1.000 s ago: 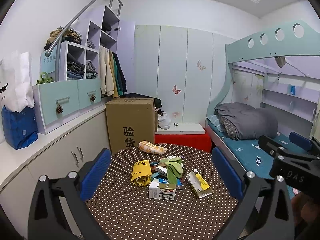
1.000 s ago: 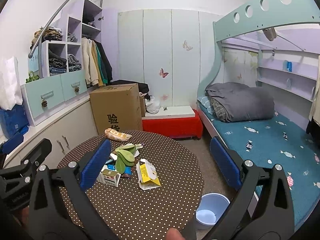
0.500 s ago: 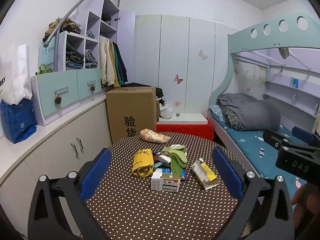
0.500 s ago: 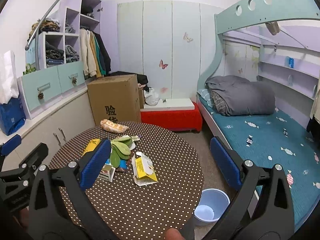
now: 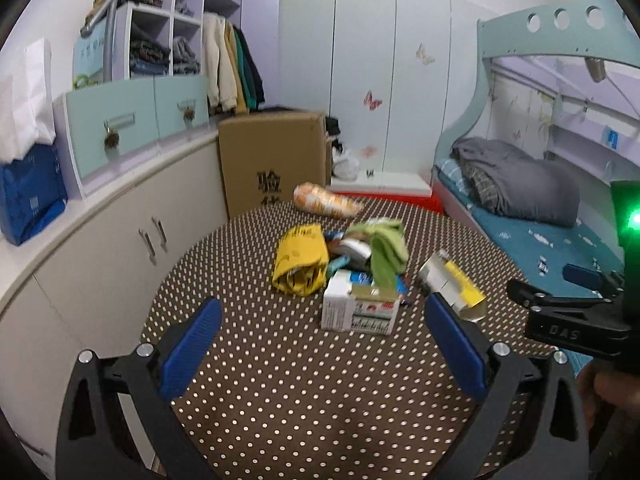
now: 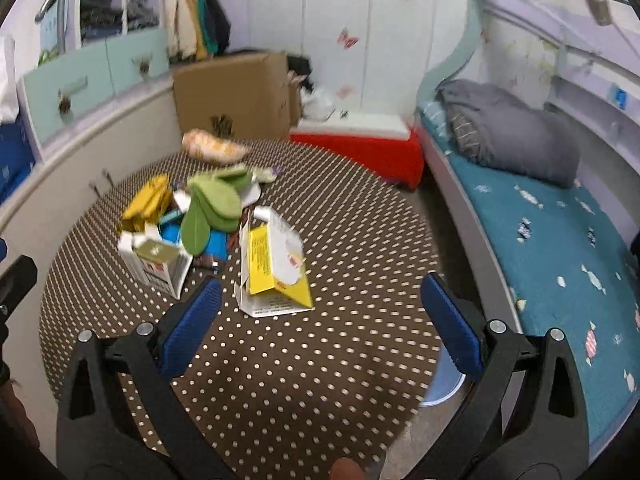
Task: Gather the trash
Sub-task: 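Grasp the white-and-yellow medicine box with the right gripper, then carry the medicine box to the blue wastebasket and open the right gripper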
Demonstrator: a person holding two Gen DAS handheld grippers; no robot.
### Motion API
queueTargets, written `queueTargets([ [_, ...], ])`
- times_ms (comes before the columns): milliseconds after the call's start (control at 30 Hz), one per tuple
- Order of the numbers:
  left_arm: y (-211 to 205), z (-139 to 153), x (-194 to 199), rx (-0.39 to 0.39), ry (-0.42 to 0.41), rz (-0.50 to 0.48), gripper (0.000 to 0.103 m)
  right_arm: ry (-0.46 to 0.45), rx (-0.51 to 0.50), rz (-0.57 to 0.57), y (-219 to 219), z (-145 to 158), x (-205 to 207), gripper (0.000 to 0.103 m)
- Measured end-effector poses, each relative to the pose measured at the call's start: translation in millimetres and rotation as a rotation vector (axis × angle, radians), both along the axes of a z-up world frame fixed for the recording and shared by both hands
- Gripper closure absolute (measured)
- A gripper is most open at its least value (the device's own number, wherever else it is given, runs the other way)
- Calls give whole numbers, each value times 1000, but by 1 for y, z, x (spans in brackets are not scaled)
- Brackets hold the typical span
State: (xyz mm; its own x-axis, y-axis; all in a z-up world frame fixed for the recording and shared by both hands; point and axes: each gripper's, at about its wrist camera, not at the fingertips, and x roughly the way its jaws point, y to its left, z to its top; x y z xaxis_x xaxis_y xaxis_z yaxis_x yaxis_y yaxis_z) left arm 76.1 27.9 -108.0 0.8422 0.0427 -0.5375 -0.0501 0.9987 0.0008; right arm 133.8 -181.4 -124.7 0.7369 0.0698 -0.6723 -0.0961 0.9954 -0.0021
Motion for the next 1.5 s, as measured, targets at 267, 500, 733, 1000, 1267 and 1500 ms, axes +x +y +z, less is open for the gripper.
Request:
queueTargets([
  [267,9,-28,23,-12,75,0,4,105,5,94,24,-43,55,6],
  [500,-2,-42,47,6,122,-51,4,139,3,99,25,-61,74,52],
  [733,-21,-63,80,18,188,-107,4,117,77,66,-2,-53,56,54],
  [1000,-26,-85,118,53,262,-102,4,109,96,65,-9,-47,47,54],
  [1267,-23,-77,110,-32,231,-176,29,70,132,39,-30,-35,33,54],
  [1500,-40,-58,83,-45,150,-188,29,12,160,-5,-70,-14,22,54],
])
